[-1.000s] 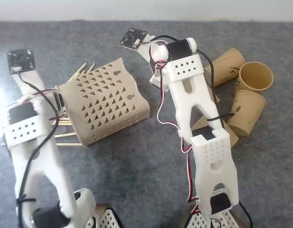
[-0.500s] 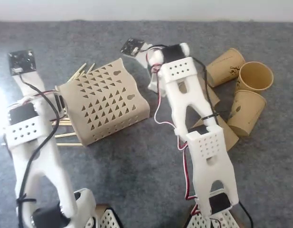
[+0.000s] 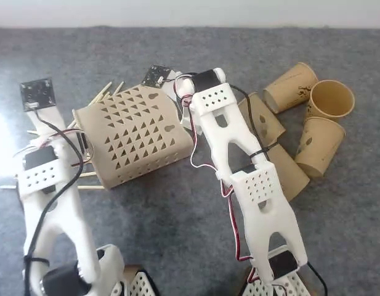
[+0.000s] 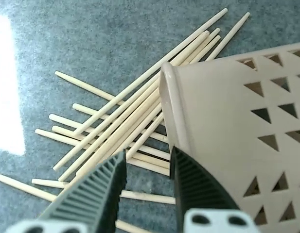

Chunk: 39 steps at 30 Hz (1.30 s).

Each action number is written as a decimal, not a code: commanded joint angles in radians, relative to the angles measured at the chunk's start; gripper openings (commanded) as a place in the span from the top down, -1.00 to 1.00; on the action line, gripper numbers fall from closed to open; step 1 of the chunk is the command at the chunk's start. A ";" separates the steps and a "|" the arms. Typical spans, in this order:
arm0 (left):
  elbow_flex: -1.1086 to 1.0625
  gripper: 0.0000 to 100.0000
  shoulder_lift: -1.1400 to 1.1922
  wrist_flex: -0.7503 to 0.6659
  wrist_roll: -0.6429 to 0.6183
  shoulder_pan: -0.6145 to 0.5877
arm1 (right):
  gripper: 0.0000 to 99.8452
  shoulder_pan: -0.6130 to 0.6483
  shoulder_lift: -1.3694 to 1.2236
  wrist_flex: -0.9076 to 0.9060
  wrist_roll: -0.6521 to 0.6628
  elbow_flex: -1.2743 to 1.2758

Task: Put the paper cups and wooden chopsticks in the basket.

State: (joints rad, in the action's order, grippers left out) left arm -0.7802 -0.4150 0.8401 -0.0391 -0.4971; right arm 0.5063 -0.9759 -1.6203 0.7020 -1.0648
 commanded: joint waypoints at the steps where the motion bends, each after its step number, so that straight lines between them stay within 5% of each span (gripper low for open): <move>1: -0.024 0.70 -0.038 -0.049 0.011 0.005 | 0.98 0.028 0.016 0.001 0.014 -0.011; 13: -0.108 0.70 -0.021 -0.123 0.087 0.005 | 0.98 0.137 0.180 -0.001 0.014 -0.011; 18: -0.056 0.70 0.209 -0.169 0.098 0.006 | 0.98 0.154 0.232 -0.001 0.014 -0.011; 25: 0.193 0.70 0.463 0.003 0.104 0.002 | 0.98 0.154 0.268 -0.028 0.061 -0.011; 32: 0.088 0.70 0.339 -0.061 0.103 -0.002 | 0.98 0.136 0.268 -0.038 0.081 -0.011; 39: 0.028 0.70 -0.086 0.037 0.049 -0.011 | 0.98 0.116 0.268 -0.041 0.080 -0.011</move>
State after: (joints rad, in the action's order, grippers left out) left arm -0.7557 -0.2110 0.8063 0.0299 -0.5048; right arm 0.6414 -0.7810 -1.6510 0.7756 -1.0633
